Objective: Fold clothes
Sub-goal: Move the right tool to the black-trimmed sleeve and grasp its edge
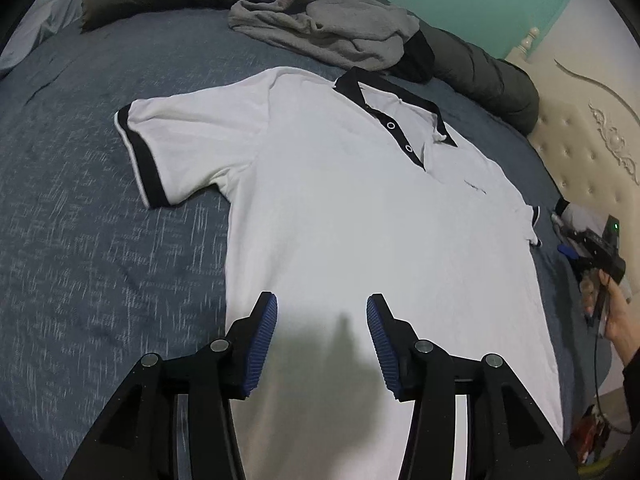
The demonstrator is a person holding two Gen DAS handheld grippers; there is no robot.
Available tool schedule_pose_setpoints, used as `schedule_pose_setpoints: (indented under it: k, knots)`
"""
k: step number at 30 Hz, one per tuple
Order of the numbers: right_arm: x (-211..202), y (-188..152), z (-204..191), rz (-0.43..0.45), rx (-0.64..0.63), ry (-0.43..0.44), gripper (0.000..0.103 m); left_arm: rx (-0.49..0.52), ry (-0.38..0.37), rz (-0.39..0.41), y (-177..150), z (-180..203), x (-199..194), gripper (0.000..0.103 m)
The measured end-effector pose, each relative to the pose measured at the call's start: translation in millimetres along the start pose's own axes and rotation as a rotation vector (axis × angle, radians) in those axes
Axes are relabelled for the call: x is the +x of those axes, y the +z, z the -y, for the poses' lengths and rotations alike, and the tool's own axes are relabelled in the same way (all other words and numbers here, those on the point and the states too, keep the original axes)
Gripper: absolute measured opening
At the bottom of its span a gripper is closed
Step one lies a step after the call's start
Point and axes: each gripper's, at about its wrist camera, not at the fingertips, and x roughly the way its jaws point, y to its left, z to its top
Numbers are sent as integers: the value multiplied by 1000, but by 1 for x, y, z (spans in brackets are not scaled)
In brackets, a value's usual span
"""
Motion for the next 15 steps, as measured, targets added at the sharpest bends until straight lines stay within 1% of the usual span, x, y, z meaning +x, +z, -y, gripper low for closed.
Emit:
schedule_pose_setpoints:
  k: [7, 12, 15]
  knots:
    - [25, 30, 8, 52, 35, -53, 67, 15, 8, 16, -3, -6, 13, 52]
    - [42, 43, 10, 52, 36, -89, 67, 13, 7, 24, -1, -12, 15, 53]
    - [53, 45, 12, 49, 44, -103, 68, 0, -4, 28, 1, -15, 13, 55]
